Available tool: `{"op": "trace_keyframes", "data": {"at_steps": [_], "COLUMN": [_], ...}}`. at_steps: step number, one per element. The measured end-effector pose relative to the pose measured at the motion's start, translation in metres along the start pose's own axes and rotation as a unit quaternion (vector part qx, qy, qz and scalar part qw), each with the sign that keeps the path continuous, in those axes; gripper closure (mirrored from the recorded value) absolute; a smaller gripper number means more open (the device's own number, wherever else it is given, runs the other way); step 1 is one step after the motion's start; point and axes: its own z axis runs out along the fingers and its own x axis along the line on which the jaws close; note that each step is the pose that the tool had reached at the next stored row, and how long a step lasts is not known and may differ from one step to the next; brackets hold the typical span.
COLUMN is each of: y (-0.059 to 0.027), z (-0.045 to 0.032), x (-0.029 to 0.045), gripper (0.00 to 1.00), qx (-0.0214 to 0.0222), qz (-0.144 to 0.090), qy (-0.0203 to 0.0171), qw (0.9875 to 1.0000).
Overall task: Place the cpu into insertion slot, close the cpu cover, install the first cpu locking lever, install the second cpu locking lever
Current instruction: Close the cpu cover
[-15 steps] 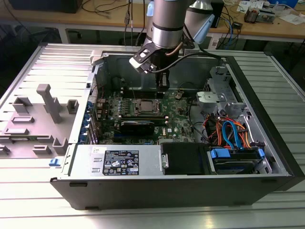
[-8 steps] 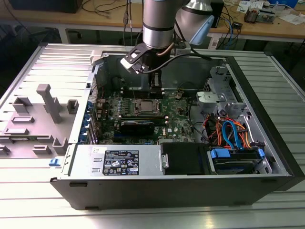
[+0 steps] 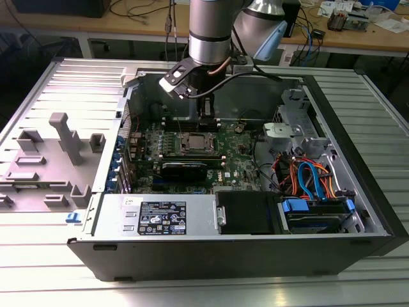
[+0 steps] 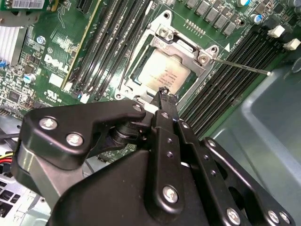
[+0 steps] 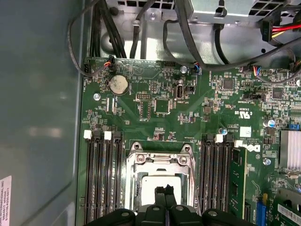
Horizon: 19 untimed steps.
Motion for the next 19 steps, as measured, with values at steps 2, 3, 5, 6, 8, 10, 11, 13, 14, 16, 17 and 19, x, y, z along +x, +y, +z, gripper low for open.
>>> {"op": "trace_keyframes", "data": {"at_steps": [2,3,5,6,8,10,11,13,14,16,17,19], "y": [0.0,-0.0006,-0.0133,-0.0204,-0.0276,-0.03,-0.0303,-0.0307,-0.0307,-0.0307,-0.0307,-0.0311], "z": [0.0,0.0001,0.0023,0.0048,0.0099,0.0147,0.0155,0.0158,0.0158,0.0159,0.0159,0.0167], "x": [0.0,-0.0002,-0.0004,-0.0018,-0.0061,-0.0058,-0.0057,-0.0057,-0.0057,-0.0057,-0.0057,-0.0054], "gripper": [0.89,0.89,0.89,0.89,0.89,0.89,0.89,0.89,0.89,0.89,0.89,0.89], "qx": [0.0,0.0,-0.0002,-0.0003,-0.0004,-0.0003,-0.0003,-0.0003,-0.0004,-0.0006,-0.0006,-0.0008], "qz": [0.0,0.0,0.0,0.0,0.0,0.0,0.0,0.0,0.0,0.0,0.0,0.0], "qy": [0.0,0.0003,0.0024,0.0032,0.0038,0.0038,0.0038,0.0037,0.0037,0.0037,0.0038,0.0039], "qw": [1.0,1.0,1.0,1.0,1.0,1.0,1.0,1.0,1.0,1.0,1.0,1.0]}}
